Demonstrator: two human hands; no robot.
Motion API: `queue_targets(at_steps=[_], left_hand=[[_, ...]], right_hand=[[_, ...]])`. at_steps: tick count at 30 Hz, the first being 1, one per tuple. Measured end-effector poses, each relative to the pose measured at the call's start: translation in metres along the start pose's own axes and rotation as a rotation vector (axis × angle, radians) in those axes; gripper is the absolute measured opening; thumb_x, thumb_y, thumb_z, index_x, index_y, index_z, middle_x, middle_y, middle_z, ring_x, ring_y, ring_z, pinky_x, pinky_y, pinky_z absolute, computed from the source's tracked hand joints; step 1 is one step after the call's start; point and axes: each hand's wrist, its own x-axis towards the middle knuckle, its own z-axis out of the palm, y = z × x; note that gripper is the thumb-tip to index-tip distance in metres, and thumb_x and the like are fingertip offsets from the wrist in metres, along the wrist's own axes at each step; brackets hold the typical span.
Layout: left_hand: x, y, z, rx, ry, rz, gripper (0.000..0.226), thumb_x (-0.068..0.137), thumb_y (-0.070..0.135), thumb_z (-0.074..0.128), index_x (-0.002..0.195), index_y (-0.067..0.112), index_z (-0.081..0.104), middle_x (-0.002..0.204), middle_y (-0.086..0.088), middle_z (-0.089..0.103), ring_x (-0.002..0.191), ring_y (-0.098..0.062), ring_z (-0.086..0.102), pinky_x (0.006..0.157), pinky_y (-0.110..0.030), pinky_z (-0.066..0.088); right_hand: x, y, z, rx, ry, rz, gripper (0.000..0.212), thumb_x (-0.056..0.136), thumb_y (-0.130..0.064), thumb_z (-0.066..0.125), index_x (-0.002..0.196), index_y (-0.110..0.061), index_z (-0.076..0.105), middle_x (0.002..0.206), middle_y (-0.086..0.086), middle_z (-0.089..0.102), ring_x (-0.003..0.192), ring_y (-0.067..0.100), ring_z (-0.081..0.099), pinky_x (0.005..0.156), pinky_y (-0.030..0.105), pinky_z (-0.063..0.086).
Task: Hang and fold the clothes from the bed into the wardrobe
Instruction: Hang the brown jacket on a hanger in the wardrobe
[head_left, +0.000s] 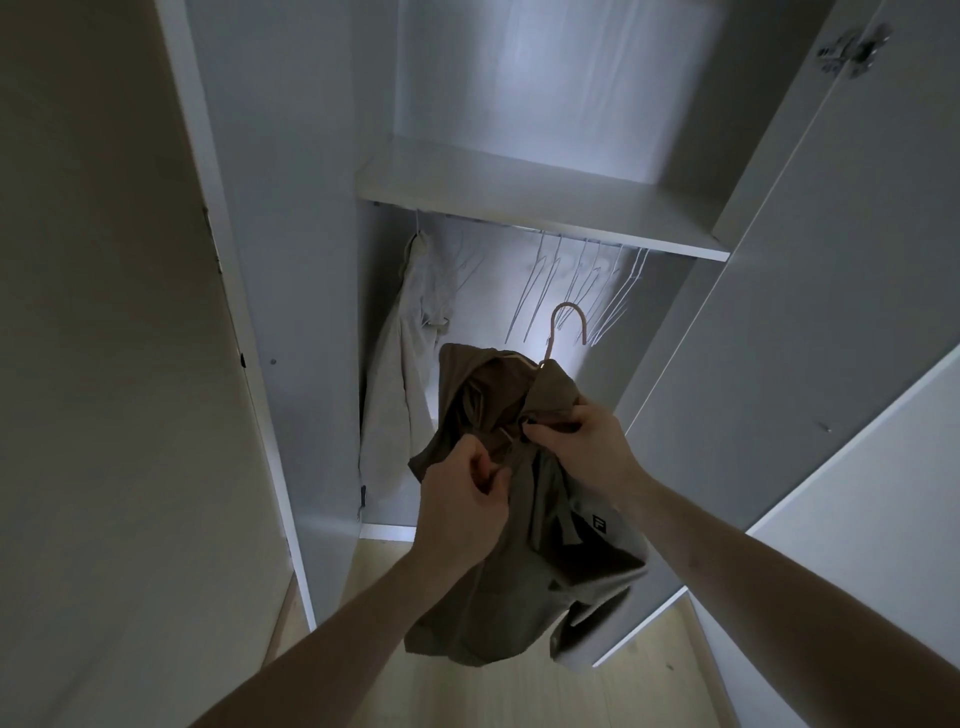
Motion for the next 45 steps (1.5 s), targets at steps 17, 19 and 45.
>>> queue_targets(at_steps=[17, 19, 45], left_hand=[[-0.097, -0.125, -0.039, 0.472, -0.262, -0.226, 0.03, 0.097, 0.026, 0.066, 0.074, 0.028, 0.047, 0.061, 0.012, 0.057, 0.058, -0.01, 0.06, 0.065, -0.018, 0.053], [-0.106, -0.145, -0.046, 0.553, -0.33, -0.267, 0.031, 0.099, 0.027, 0.063, 0.074, 0.03, 0.046, 0.062, 0.012, 0.057, 0.059, -0.008, 0.06, 0.061, -0.012, 0.046], [0.181, 0.031, -0.082, 0.507, -0.532, 0.171, 0.026, 0.098, 0.037, 0.065, 0.119, 0.021, 0.067, 0.116, 0.003, 0.067, 0.108, -0.019, 0.064, 0.097, -0.035, 0.05]], right_hand=[[0.05, 0.008, -0.077, -0.015, 0.388, 0.122, 0.023, 0.085, -0.024, 0.083, 0.106, -0.018, 0.082, 0.1, -0.007, 0.075, 0.104, 0.012, 0.067, 0.095, 0.025, 0.049], [0.052, 0.004, -0.084, 0.006, 0.394, 0.138, 0.025, 0.085, -0.029, 0.083, 0.108, -0.022, 0.081, 0.103, -0.011, 0.073, 0.109, 0.013, 0.067, 0.102, 0.029, 0.05], [-0.006, -0.046, -0.071, -0.093, -0.049, -0.207, 0.024, 0.08, -0.005, 0.085, 0.079, -0.028, 0.08, 0.084, -0.018, 0.077, 0.081, -0.005, 0.07, 0.075, 0.003, 0.046]])
